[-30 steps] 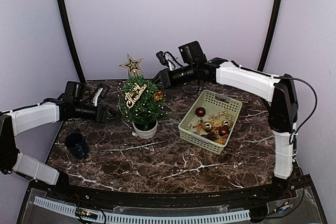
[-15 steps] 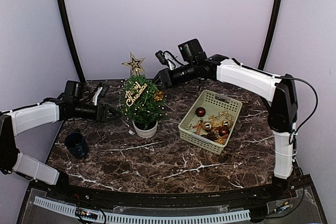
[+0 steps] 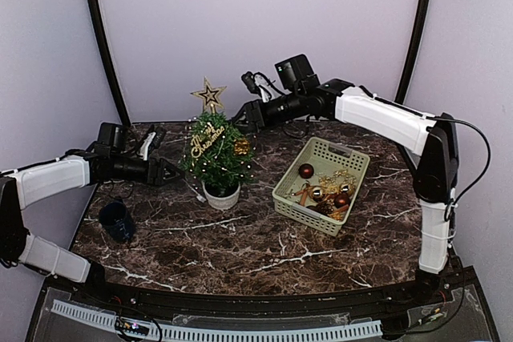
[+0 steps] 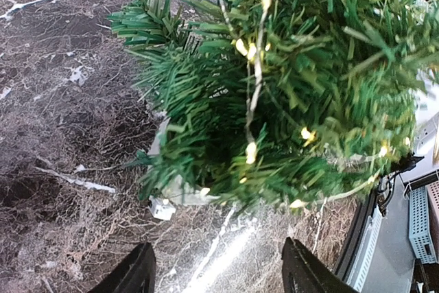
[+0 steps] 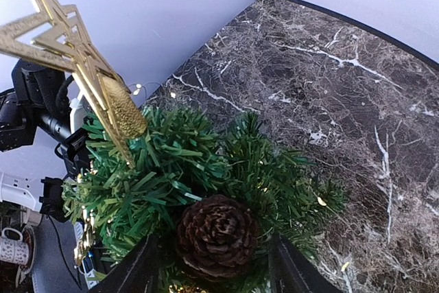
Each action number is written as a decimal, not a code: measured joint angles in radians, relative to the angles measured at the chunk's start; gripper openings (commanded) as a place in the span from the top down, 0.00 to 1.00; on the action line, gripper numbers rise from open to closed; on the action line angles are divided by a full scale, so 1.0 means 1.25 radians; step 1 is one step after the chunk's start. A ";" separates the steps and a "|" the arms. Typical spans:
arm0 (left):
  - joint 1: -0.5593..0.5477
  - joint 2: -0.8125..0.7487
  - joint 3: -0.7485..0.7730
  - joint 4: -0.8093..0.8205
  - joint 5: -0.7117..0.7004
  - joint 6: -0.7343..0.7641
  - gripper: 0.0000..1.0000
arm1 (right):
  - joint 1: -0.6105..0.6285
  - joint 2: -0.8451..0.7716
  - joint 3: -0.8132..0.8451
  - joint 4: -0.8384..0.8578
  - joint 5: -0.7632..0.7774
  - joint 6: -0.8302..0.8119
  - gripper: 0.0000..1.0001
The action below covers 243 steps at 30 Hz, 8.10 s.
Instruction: Decorate the small christmas tree
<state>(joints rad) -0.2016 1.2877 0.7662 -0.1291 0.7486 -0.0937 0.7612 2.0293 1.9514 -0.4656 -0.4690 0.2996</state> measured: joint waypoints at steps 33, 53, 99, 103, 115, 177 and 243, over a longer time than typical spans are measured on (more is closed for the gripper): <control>-0.003 -0.111 -0.001 0.001 -0.115 -0.013 0.34 | -0.027 -0.229 -0.219 0.086 0.213 0.074 0.48; 0.001 -0.256 -0.013 0.000 -0.359 0.026 0.33 | -0.200 -0.202 -0.550 0.020 0.303 0.044 0.58; -0.007 -0.272 0.013 -0.031 -0.293 -0.004 0.33 | -0.105 -0.202 -0.425 -0.122 0.459 -0.067 1.00; -0.054 -0.272 0.091 -0.073 -0.284 -0.024 0.34 | -0.105 -0.286 -0.443 -0.111 0.464 -0.057 1.00; -0.409 -0.233 0.173 -0.053 -0.379 -0.187 0.33 | -0.033 -0.538 -0.556 0.009 0.368 0.026 1.00; -0.280 -0.341 0.042 -0.108 -0.480 -0.294 0.28 | 0.176 -0.070 -0.040 0.032 0.387 0.042 1.00; -0.211 -0.336 0.038 -0.181 -0.543 -0.265 0.16 | 0.149 -0.287 -0.176 -0.025 0.490 0.035 0.40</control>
<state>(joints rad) -0.4656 0.8673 0.8143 -0.3553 0.0700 -0.4244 0.9474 1.6703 1.7309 -0.4973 0.1436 0.3431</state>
